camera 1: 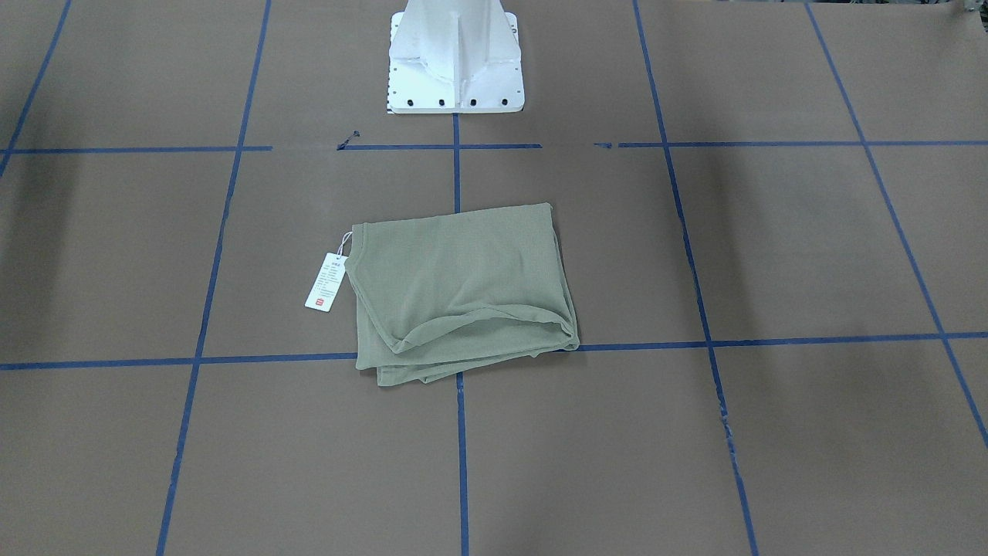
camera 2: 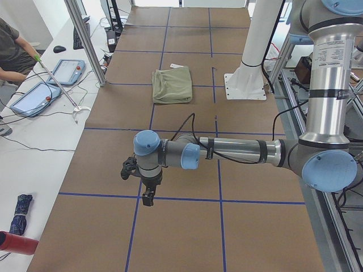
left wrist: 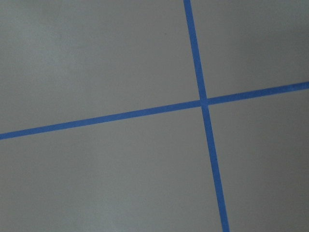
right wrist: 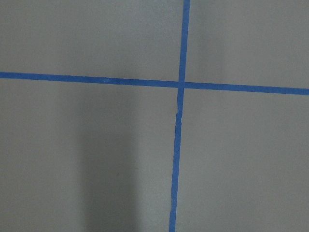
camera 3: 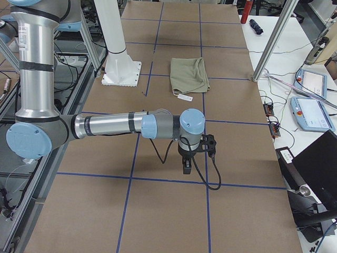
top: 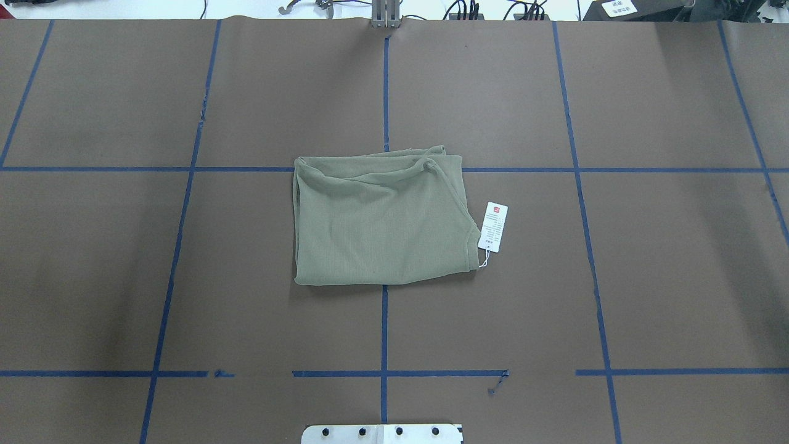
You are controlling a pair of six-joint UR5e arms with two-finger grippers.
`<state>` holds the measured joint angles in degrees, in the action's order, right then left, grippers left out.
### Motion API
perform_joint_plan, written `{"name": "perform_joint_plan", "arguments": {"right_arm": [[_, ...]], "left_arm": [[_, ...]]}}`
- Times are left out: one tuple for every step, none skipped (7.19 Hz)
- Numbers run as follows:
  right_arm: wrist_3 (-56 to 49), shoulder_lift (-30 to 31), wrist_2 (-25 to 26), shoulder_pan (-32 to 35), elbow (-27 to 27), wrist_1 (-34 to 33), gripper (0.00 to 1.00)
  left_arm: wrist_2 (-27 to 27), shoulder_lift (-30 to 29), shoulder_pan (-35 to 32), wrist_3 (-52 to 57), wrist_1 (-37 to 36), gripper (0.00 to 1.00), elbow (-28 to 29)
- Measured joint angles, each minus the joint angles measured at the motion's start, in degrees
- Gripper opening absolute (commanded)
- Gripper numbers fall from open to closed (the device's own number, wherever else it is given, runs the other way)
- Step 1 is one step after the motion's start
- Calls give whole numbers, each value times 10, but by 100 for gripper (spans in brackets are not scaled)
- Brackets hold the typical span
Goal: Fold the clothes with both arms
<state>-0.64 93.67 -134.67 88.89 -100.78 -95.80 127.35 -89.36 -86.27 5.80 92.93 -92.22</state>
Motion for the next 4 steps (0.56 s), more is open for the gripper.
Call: {"name": "perform_joint_plan", "arguments": {"right_arm": [[0, 3, 1, 0, 1, 0, 100], [-1, 8, 2, 0, 2, 1, 100], [-1, 15, 3, 1, 5, 4, 100], [-1, 21, 3, 1, 6, 5, 100]], "left_arm": [[6, -1, -1, 5, -3, 100, 0], [9, -1, -1, 6, -4, 100, -1], [10, -1, -1, 7, -4, 100, -2], [10, 0, -2, 7, -4, 100, -1]]}}
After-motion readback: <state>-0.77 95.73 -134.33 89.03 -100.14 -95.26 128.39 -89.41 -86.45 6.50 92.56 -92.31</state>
